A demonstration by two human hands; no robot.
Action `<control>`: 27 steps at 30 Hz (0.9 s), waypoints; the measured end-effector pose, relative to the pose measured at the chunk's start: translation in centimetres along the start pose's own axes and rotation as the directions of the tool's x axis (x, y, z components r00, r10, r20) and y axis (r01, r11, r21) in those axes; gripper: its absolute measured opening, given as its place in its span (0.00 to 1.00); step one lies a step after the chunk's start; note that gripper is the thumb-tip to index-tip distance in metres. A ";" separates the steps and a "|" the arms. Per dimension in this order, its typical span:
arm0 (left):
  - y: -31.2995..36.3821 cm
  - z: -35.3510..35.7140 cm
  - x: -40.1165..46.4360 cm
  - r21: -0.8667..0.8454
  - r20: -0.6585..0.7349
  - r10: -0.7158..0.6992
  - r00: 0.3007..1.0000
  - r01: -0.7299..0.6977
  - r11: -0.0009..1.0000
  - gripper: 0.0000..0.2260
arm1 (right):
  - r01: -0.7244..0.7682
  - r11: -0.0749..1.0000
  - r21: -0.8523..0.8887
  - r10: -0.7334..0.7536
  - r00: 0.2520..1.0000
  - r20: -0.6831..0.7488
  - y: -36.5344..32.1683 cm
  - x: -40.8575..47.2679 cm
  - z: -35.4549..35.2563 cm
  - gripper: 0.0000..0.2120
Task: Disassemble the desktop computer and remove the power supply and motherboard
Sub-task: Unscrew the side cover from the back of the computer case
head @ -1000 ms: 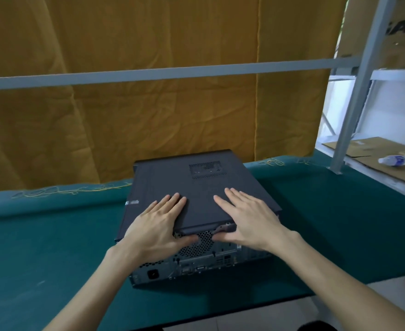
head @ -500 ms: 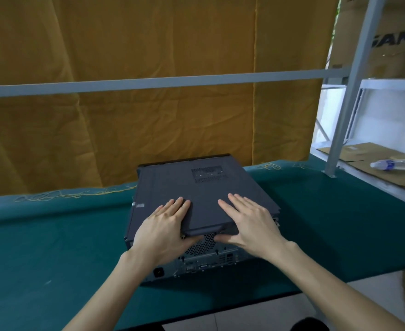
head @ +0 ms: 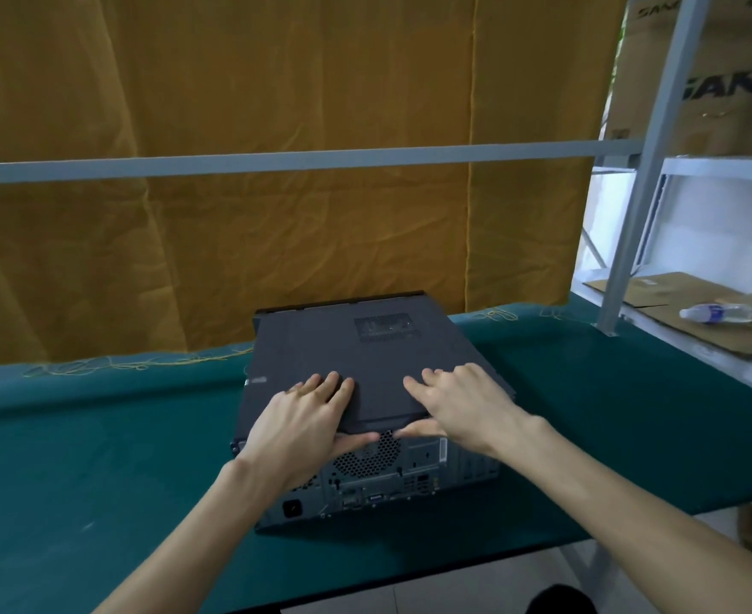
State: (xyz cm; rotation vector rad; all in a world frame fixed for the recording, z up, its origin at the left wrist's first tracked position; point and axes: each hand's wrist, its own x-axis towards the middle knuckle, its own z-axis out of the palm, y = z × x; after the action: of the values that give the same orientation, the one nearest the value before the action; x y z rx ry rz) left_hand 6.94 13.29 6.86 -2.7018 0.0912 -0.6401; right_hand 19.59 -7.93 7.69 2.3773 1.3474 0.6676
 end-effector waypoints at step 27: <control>0.6 1.2 -0.8 -0.080 -0.062 -0.020 0.998 0.015 0.997 0.44 | -0.262 0.892 0.368 0.261 0.964 0.054 0.0 -5.4 0.9 0.35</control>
State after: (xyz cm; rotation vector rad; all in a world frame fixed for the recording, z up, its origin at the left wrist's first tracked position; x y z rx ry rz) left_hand 6.79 13.23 5.30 -2.7613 0.1113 -0.7414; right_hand 17.64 -12.66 5.67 2.9004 1.2534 0.5093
